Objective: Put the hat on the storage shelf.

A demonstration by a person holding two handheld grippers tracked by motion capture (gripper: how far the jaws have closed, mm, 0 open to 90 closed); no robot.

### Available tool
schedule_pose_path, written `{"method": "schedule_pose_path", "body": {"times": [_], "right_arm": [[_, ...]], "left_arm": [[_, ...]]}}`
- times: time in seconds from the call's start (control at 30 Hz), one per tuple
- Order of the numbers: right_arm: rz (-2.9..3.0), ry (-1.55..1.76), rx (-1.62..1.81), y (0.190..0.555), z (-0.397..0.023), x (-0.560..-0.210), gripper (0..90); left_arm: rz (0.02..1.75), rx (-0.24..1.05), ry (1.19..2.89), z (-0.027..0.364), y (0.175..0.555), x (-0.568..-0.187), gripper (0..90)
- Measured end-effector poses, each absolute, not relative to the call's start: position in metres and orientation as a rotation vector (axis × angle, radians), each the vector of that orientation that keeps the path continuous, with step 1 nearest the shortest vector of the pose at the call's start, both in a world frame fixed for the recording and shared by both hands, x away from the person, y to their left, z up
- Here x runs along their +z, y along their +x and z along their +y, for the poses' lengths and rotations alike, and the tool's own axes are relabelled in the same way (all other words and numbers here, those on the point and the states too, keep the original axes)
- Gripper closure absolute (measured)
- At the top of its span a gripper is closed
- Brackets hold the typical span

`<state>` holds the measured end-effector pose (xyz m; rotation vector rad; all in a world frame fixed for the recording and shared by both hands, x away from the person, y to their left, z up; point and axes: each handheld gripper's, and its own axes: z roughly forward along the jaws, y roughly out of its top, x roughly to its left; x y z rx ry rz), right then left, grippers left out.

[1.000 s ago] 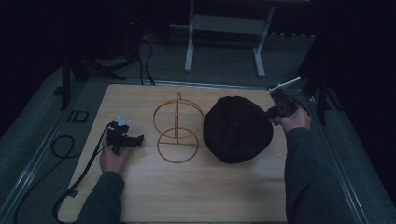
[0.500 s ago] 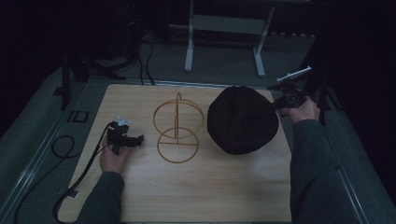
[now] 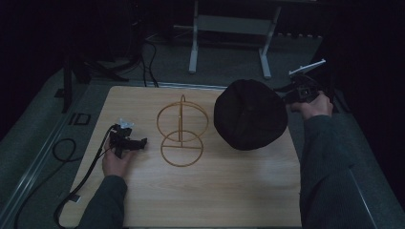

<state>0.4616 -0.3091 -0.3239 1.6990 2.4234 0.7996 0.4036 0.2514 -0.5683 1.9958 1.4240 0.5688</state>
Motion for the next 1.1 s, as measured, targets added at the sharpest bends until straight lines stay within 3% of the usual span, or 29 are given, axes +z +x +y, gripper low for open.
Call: {"method": "schedule_pose_path", "body": {"times": [1.1], "right_arm": [[2.434,1.676,0.919,0.476,-0.284,-0.288,78.0]], "left_arm": [[1.424,0.569,1.998,0.252,0.404,-0.568,5.3]]}}
